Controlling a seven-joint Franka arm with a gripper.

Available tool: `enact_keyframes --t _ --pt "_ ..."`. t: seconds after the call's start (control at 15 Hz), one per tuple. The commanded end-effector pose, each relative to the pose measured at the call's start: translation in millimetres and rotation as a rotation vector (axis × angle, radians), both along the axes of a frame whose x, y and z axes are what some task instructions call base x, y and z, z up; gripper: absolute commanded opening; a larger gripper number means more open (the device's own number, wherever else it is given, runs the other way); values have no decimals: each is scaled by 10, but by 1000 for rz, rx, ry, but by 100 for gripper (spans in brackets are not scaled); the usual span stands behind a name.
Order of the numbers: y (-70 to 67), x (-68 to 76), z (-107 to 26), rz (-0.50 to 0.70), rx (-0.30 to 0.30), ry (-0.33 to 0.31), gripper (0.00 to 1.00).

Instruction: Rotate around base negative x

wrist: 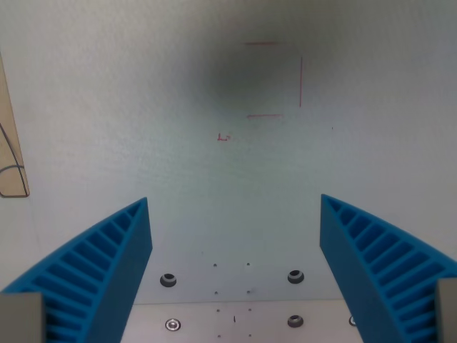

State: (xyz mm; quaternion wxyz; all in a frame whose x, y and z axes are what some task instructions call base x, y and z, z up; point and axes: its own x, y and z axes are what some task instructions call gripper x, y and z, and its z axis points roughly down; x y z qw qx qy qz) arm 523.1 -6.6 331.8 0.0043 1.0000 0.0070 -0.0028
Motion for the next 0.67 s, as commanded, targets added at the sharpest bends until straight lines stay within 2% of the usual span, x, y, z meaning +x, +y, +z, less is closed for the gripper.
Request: enact_keyframes --t 0.07,0.67 --pt "0 -1 24 0 -12 -5 100" --pt "0 -1 24 0 -117 -5 100"
